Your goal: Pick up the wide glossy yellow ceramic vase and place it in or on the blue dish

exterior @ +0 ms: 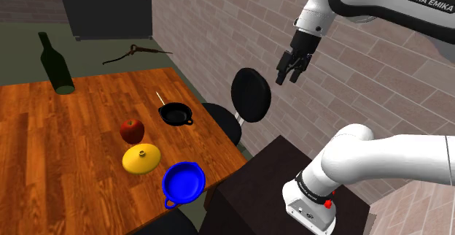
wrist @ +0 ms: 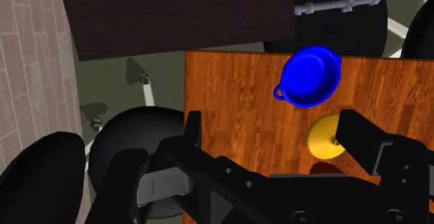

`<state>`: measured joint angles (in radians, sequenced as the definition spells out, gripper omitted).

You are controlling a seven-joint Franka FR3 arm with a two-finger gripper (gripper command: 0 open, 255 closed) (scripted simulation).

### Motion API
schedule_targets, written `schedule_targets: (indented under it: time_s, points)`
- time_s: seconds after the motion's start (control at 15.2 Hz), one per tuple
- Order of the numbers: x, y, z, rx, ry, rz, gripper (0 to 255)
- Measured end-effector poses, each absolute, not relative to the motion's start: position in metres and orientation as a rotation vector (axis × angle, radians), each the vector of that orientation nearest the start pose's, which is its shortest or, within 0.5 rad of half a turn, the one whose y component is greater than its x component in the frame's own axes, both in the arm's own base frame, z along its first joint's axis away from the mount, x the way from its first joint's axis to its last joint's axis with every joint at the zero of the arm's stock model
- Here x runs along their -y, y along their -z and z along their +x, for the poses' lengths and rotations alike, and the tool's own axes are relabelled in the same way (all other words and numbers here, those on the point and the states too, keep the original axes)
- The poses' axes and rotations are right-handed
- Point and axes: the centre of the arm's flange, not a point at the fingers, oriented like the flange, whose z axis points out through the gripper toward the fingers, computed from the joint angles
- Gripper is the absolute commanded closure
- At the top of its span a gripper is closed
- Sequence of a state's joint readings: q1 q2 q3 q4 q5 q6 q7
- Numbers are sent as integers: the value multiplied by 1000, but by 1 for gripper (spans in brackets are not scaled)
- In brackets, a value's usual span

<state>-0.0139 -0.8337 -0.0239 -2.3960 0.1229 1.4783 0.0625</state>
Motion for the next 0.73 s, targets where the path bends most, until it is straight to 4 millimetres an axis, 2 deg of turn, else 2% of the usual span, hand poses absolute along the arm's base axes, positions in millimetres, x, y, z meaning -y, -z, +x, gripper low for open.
schedule_targets:
  time_s: [0.13, 0.33, 0.73]
  points:
    - [-5, -576, 287, -129, -129, -2998, 0]
    - [-26, -556, 300, -131, -123, -3003, 0]
    - [-79, -501, 334, -138, -109, -3013, 0]
